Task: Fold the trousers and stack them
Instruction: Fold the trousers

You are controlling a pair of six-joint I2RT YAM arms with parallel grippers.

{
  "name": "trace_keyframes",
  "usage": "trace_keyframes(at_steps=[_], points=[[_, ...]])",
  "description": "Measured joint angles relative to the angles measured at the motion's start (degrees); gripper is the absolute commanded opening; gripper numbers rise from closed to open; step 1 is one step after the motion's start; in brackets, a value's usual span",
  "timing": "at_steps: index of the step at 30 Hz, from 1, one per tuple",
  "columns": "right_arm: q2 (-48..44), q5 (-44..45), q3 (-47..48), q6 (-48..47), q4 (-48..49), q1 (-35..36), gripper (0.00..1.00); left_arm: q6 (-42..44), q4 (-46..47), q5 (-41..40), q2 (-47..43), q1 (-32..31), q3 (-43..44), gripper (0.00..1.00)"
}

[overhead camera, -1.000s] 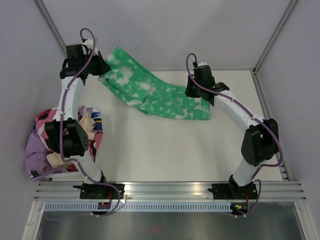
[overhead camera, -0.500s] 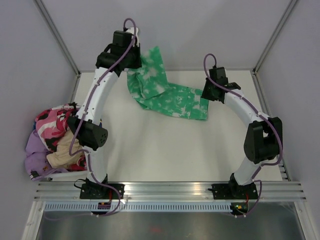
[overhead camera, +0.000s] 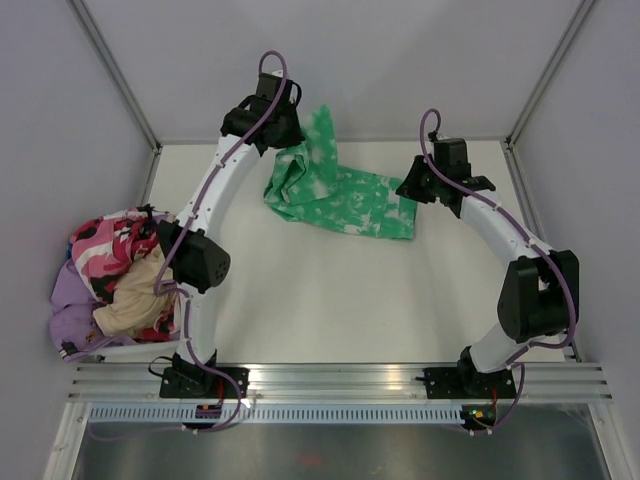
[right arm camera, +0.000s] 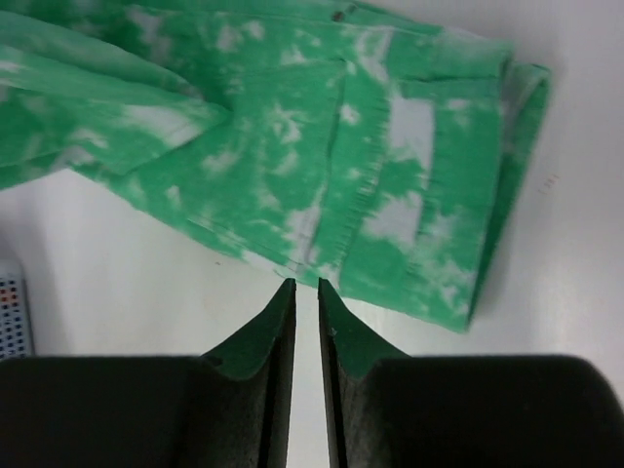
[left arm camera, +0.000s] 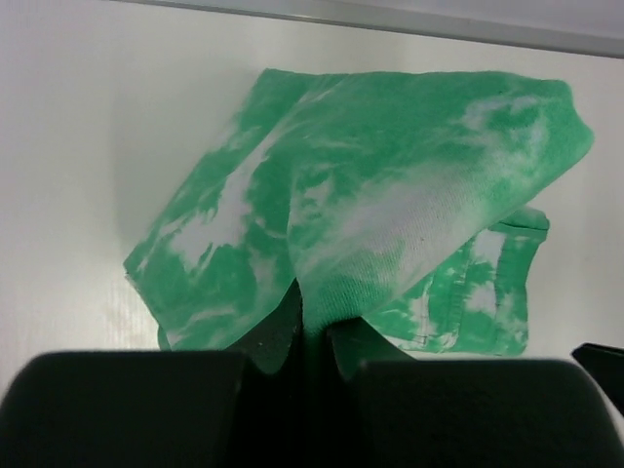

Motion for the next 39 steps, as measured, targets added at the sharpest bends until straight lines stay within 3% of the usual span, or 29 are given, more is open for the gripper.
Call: trace_keyframes(at_steps=[6,17,26,30,39], points=[[5.3,-4.8,4.2,1.9,9.4,6.2,0.22,-3.3,1.0,7.2,1.2,7.1,-0.2,0.02],[36.7,-1.9,31.5,6.4,14.4,20.0,0.21,2.7,6.9,17.8,-0.3,25.7,-10.8,0.02],[54.5,3.0,51.5,10.9,15.9,24.7,0.28,8.5,11.9,23.6,-0.4,29.6,-15.8,0.02],[58.2,6.8,59.4,11.4,15.9,27.2,0.23,9.2,12.2,27.1,-0.4,31.3,-16.1,0.02],[59.9,10.5,60.1,11.7,13.3,28.1,0.21,10.8,11.8,29.0,-1.0,34.6,-18.6,0.02]])
